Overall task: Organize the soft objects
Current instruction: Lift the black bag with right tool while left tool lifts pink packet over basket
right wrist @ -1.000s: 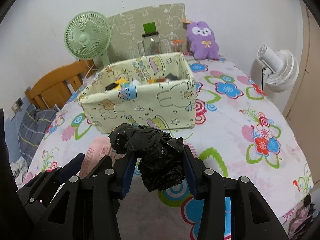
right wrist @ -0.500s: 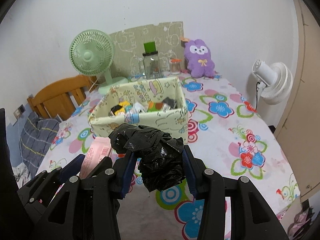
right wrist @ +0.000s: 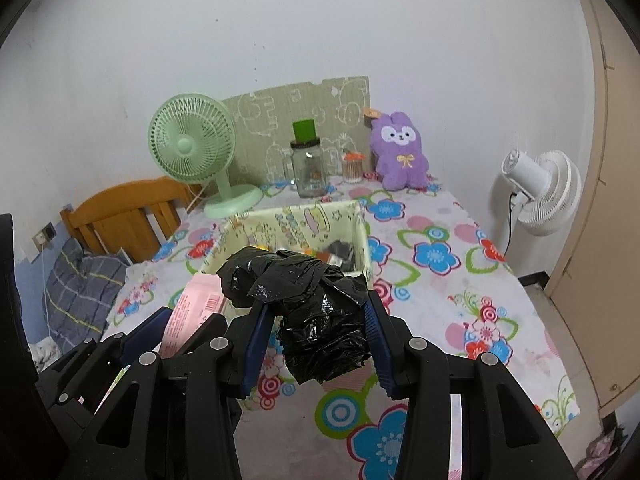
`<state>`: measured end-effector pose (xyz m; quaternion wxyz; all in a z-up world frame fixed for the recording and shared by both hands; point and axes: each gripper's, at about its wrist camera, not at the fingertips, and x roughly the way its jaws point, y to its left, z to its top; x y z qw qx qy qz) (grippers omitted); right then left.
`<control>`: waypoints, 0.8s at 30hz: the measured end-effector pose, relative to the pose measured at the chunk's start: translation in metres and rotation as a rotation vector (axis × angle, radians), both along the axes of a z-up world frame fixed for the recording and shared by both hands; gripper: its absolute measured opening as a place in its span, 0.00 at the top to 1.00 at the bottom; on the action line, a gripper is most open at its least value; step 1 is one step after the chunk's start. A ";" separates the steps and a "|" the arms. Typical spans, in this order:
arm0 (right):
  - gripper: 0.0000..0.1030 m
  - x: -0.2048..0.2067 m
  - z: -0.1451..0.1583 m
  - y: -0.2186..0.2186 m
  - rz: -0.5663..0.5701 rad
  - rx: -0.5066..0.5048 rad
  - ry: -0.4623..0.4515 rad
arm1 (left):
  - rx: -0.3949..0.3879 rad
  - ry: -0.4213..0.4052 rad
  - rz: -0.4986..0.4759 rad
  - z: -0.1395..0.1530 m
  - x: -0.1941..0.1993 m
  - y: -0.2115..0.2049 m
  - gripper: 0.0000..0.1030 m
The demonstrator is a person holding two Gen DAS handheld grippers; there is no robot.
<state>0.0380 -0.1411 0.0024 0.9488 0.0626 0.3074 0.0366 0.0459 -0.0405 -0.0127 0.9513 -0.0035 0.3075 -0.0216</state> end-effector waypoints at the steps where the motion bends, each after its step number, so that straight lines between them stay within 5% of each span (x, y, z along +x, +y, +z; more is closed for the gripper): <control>1: 0.53 0.000 0.002 0.000 0.000 -0.002 -0.005 | -0.002 -0.003 -0.001 0.002 0.000 0.001 0.62; 24: 0.53 0.043 0.025 0.000 0.013 0.011 -0.042 | -0.015 -0.036 -0.015 0.023 0.040 0.003 0.62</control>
